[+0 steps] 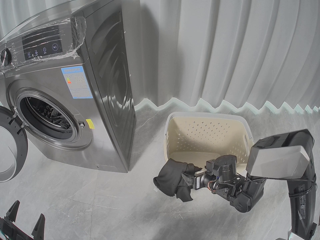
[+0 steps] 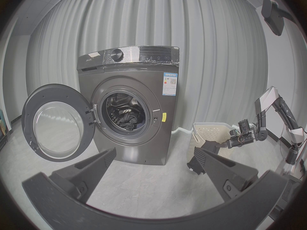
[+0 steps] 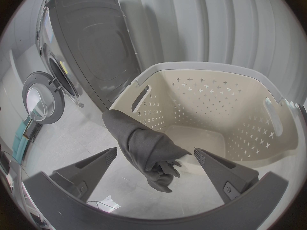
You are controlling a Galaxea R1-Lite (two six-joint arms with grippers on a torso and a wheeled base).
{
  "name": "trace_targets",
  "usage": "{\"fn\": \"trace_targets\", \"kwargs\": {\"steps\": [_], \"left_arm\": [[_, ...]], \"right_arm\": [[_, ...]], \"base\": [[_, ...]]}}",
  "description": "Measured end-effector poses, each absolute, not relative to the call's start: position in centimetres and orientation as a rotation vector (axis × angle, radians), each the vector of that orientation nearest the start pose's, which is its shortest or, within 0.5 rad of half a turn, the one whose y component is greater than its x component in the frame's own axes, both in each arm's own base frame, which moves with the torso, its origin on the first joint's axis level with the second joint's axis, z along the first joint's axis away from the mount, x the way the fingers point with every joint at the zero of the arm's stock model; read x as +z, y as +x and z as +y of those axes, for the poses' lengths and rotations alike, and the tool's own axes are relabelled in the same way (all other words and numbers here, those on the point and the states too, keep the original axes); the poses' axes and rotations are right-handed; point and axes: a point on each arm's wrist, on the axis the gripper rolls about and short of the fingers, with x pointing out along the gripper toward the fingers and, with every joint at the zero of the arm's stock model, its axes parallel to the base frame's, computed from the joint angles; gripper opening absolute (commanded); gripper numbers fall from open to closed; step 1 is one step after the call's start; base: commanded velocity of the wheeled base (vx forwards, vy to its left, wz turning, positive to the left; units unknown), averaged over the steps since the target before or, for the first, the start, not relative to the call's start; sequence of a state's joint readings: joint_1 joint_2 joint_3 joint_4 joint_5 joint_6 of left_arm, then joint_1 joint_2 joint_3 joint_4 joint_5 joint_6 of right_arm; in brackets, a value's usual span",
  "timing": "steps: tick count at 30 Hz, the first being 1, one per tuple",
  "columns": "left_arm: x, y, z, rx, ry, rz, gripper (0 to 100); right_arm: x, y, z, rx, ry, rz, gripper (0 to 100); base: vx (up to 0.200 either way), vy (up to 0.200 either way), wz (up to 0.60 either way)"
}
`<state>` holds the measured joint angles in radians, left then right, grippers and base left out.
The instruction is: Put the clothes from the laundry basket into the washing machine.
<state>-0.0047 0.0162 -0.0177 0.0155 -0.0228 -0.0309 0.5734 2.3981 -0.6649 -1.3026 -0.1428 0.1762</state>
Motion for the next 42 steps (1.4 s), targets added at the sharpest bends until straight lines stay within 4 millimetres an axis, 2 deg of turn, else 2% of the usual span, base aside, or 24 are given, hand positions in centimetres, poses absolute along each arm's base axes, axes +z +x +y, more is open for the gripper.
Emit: {"fn": "trace_targets", "kwargs": {"steps": [7,8,21,29,35,42], "left_arm": [[7.9,-2.3,0.0,-0.027,-0.031,0.014,100],[7.9,-2.3,0.0,-0.027,-0.032,0.014,100],[7.9,-2.3,0.0,-0.028,-0.032,0.014,100],[7.9,-2.3,0.0,-0.028,-0.032,0.014,100],[7.9,-2.3,0.0,-0.027,-0.032,0.014,100],[7.9,-2.3,0.0,-0.026,-0.032,0.014,100]], "right_arm": [[-2.9,31.3,19.6,0.414,0.002,0.406,100],[-3.0,31.4,19.7,0.417,0.005,0.396,0],[-3.3,31.0,20.1,0.439,0.011,0.366,0],[-2.0,29.8,20.1,0.455,0.02,0.34,0],[0.7,28.6,19.8,0.465,0.035,0.299,0],[6.3,26.2,19.2,0.467,0.063,0.18,0]], "base": [[0.0,0.0,0.0],[0.0,0.0,0.0],[0.0,0.0,0.0],[0.0,0.0,0.0],[0.0,0.0,0.0],[0.0,0.0,0.0]]}}
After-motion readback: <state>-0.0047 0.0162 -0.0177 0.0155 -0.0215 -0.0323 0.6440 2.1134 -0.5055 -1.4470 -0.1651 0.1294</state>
